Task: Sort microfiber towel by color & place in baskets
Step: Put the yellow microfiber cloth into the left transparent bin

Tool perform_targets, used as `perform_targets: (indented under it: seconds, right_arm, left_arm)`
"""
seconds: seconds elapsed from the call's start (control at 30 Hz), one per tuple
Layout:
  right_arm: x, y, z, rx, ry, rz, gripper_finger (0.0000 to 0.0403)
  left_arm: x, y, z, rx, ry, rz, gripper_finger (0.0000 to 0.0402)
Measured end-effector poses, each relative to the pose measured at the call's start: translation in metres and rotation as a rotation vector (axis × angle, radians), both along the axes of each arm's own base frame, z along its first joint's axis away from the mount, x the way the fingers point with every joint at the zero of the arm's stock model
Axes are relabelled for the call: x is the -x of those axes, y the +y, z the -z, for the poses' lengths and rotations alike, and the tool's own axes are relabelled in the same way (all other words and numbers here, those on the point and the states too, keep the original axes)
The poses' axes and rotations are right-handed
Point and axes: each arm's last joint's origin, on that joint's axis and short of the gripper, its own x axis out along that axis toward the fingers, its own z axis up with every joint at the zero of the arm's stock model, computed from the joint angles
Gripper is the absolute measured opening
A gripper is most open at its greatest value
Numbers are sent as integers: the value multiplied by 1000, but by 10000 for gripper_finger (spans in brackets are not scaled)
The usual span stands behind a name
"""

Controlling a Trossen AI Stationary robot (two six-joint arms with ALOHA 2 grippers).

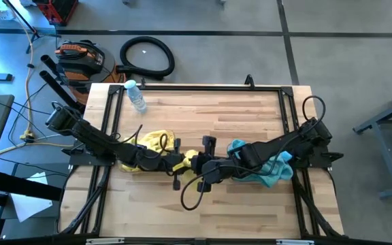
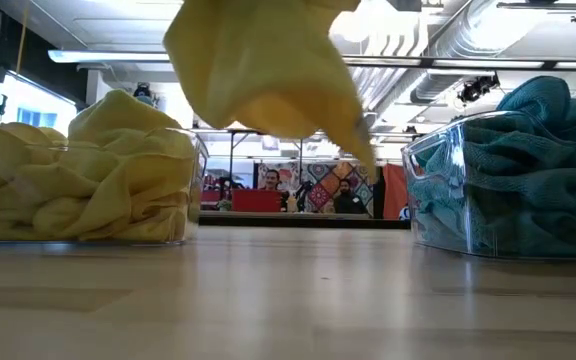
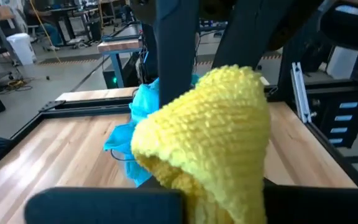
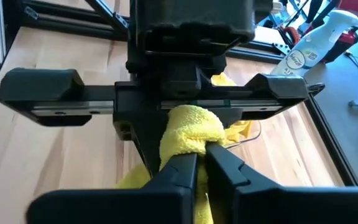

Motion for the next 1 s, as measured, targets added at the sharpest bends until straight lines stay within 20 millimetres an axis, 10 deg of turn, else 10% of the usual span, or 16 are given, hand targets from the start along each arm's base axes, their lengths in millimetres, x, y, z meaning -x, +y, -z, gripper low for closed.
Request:
perform_targets:
  seconds: [0.47,0.73,1.0]
  right_arm:
    - [36,-13,-3,-33,126,214,127]
    - [66,-9,46,5,210,399,129]
    - [90,-5,94,-92,157,463,129]
  left_arm:
    - [29,6,-43,-23,179,-105,3]
    - [92,33,-92,42,281,-322,1]
    - [134,59,-71,106,419,-497,1]
